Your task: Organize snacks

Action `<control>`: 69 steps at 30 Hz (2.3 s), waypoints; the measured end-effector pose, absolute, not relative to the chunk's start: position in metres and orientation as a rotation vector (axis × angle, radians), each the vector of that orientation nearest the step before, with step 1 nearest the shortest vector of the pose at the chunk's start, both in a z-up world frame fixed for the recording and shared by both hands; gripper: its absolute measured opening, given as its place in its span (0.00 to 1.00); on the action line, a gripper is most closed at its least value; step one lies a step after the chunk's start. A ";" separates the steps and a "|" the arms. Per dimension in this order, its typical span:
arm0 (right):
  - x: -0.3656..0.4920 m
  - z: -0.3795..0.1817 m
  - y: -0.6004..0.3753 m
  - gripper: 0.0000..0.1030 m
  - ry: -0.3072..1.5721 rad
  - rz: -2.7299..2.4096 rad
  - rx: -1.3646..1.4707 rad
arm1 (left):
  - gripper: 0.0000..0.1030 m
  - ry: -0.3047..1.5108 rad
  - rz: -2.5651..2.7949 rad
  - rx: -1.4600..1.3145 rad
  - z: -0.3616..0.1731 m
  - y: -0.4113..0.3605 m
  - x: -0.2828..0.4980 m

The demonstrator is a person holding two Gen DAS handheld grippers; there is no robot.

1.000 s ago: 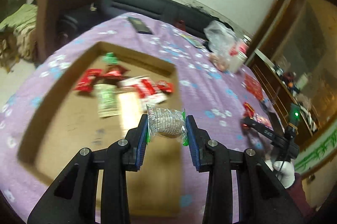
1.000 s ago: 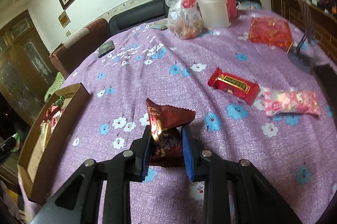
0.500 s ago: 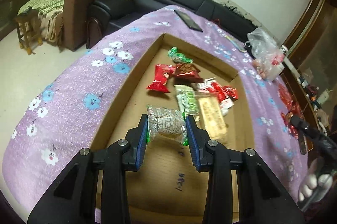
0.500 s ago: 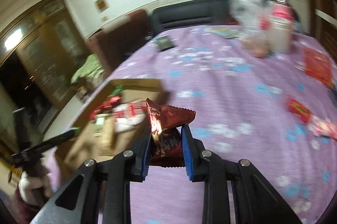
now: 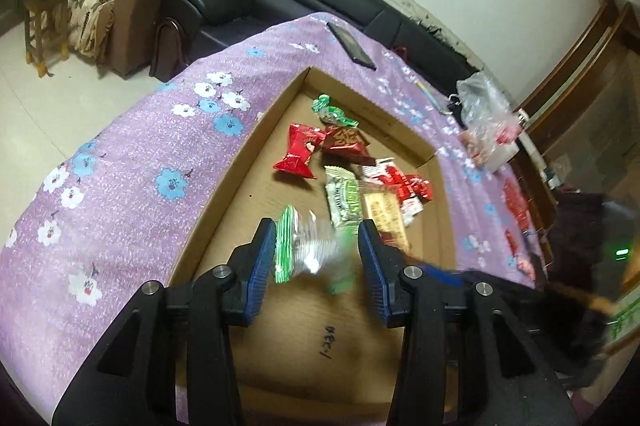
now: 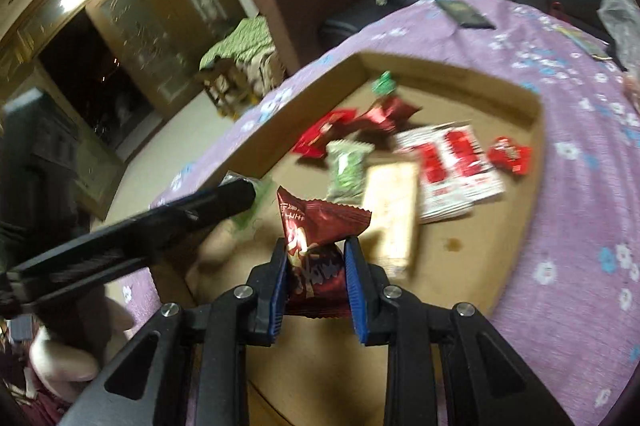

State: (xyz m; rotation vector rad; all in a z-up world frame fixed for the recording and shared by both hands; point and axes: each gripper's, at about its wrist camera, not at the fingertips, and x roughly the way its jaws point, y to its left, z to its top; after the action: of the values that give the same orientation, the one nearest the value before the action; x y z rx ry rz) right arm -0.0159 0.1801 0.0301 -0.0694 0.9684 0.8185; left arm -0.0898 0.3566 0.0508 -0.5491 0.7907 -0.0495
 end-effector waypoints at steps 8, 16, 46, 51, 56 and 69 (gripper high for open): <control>-0.023 0.019 0.183 0.36 0.959 0.842 -0.077 | 0.40 0.732 -0.074 -0.617 0.070 0.356 -0.113; -0.042 0.037 0.117 0.37 0.851 0.822 0.022 | 0.50 0.667 -0.068 -0.548 0.101 0.333 -0.138; 0.006 0.057 -0.227 0.46 0.736 0.127 0.301 | 0.50 0.945 -0.535 -0.356 0.074 0.110 -0.118; 0.084 0.044 -0.213 0.46 0.805 0.156 0.349 | 0.50 0.943 -0.500 -0.368 0.072 0.122 -0.120; 0.132 0.020 -0.202 0.46 0.920 0.198 0.397 | 0.50 0.953 -0.456 -0.390 0.067 0.140 -0.118; 0.093 0.020 -0.154 0.21 0.929 0.178 0.179 | 0.50 0.969 -0.496 -0.387 0.057 0.135 -0.117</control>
State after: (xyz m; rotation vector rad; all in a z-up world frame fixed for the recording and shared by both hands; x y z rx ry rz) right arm 0.0929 -0.1540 0.0204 0.1786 0.9293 0.1777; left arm -0.1172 0.1348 0.0574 -0.3867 0.9693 -0.4964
